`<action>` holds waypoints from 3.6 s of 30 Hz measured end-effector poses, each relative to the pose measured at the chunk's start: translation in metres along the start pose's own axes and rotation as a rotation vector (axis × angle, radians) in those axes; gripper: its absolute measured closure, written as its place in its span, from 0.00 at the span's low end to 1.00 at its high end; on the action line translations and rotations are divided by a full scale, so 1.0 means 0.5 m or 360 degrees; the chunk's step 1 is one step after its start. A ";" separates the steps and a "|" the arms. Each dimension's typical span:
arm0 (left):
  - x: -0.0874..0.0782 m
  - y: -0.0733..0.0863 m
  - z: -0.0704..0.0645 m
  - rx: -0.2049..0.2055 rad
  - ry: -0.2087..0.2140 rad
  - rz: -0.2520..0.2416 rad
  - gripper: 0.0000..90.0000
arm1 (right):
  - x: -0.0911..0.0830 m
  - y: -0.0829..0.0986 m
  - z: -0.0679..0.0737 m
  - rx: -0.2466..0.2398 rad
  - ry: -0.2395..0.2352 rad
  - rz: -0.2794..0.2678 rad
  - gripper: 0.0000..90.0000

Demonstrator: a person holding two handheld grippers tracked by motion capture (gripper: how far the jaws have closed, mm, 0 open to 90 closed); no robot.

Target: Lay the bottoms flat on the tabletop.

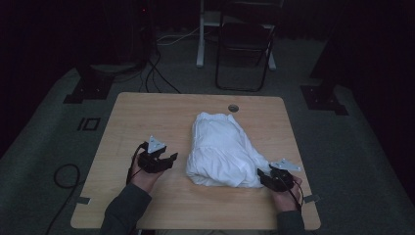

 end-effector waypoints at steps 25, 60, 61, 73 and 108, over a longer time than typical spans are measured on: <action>0.068 -0.113 -0.227 0.0307 0.0308 -0.0037 0.35 | 0.017 0.014 -0.003 0.0050 -0.0051 0.0062 0.47; -0.003 0.038 0.075 -0.0207 -0.0196 0.0040 0.95 | 0.018 0.016 -0.005 0.0043 -0.0063 0.0053 0.46; -0.008 0.056 0.089 -0.0241 -0.0224 0.0052 0.96 | 0.018 0.016 -0.005 0.0043 -0.0063 0.0053 0.46; -0.100 0.176 0.184 -0.0505 -0.0381 0.0022 0.74 | 0.018 0.016 -0.005 0.0049 -0.0056 0.0051 0.46; 0.066 -0.021 0.132 -0.0369 -0.0204 0.0133 0.31 | 0.042 -0.148 0.082 -0.0031 -0.0159 -0.0045 0.43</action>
Point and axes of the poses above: each handheld gripper's, and its own axes: x roughly forward along the jaws, y roughly out of its underside, z roughly to its left, the point moved 6 cm from there along x, roughly forward along the jaws, and after that the axes turned 1 degree about y, right-handed, at the moved point
